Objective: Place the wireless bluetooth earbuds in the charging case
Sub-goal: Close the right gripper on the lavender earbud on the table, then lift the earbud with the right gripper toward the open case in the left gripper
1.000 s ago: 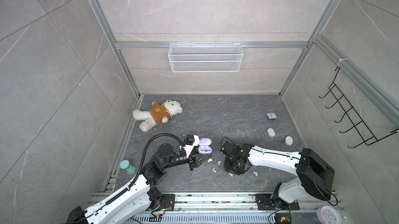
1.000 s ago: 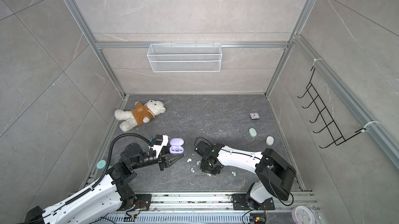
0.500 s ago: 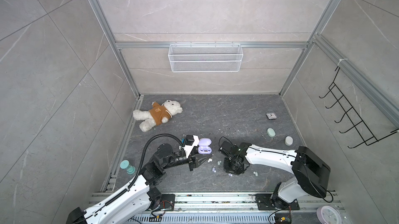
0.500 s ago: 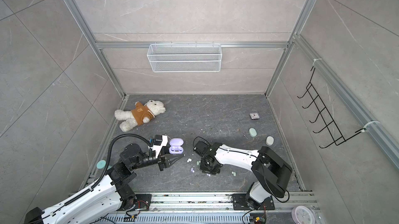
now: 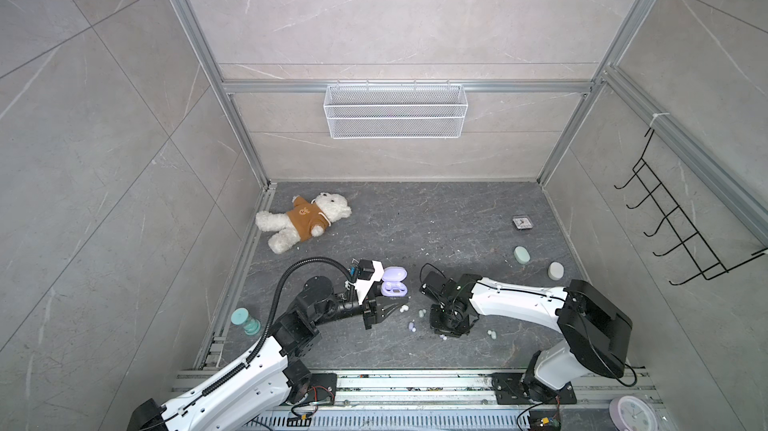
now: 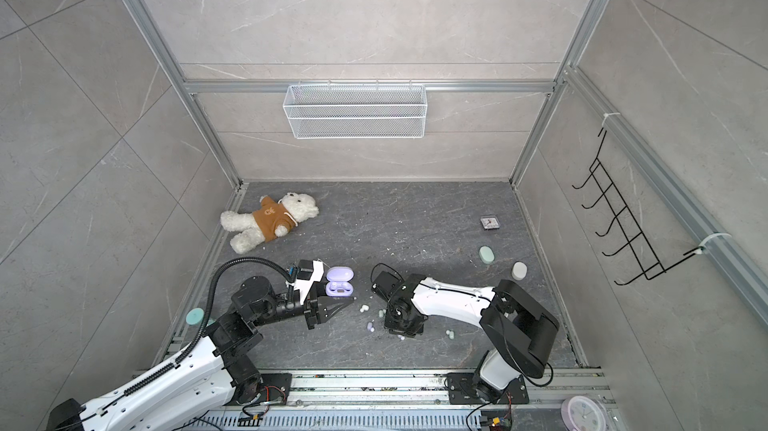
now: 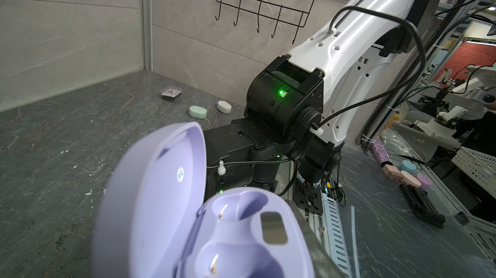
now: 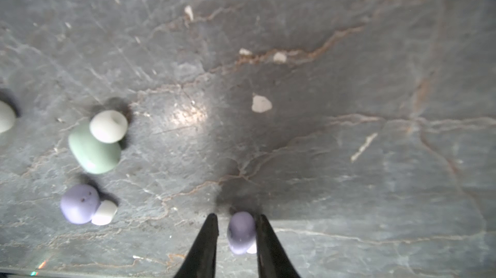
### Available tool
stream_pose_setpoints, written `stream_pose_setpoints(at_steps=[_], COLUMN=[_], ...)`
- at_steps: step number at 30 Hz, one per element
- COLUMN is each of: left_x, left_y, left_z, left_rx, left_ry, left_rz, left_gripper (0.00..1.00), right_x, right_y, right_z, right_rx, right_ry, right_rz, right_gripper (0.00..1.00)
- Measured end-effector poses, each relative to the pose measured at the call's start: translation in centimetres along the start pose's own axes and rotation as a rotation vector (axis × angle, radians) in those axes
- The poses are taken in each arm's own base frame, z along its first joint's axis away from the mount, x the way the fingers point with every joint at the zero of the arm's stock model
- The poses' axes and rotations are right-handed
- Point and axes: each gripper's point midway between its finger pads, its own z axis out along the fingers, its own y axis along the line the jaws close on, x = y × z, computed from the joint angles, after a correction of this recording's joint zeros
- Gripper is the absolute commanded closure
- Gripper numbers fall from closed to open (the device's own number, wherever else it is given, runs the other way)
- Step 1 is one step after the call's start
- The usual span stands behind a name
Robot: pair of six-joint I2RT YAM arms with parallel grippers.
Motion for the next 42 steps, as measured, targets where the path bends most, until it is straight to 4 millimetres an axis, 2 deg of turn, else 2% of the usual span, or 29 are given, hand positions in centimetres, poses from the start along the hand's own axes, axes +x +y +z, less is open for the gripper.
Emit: stream_pose_setpoints(at_steps=[15, 28, 30, 35, 39, 42], left_x=[0.0, 0.2, 0.4, 1.1, 1.9, 1.6], left_y=[0.0, 0.1, 0.3, 1.3, 2.2, 2.8], left_z=[0.0, 0.1, 0.4, 1.6, 2.9, 4.0], left_rx=[0.000, 0.000, -0.002, -0.003, -0.003, 0.001], left_ry=[-0.001, 0.005, 0.013, 0.028, 0.053, 0.052], left_rz=[0.001, -0.003, -0.009, -0.021, -0.038, -0.037], left_gripper=[0.72, 0.72, 0.72, 0.72, 0.72, 0.72], right_x=[0.1, -0.2, -0.5, -2.0, -3.0, -4.2], right_y=[-0.3, -0.4, -0.4, -0.7, -1.1, -0.8], right_z=[0.4, 0.0, -0.7, -4.3, -7.7, -11.0], right_rx=[0.012, 0.012, -0.001, -0.084, -0.142, -0.198], right_ry=[0.006, -0.014, -0.034, -0.119, -0.190, -0.252], right_rz=[0.021, 0.022, 0.028, 0.062, 0.063, 0.053], right_gripper=[0.80, 0.86, 0.86, 0.87, 0.87, 0.88])
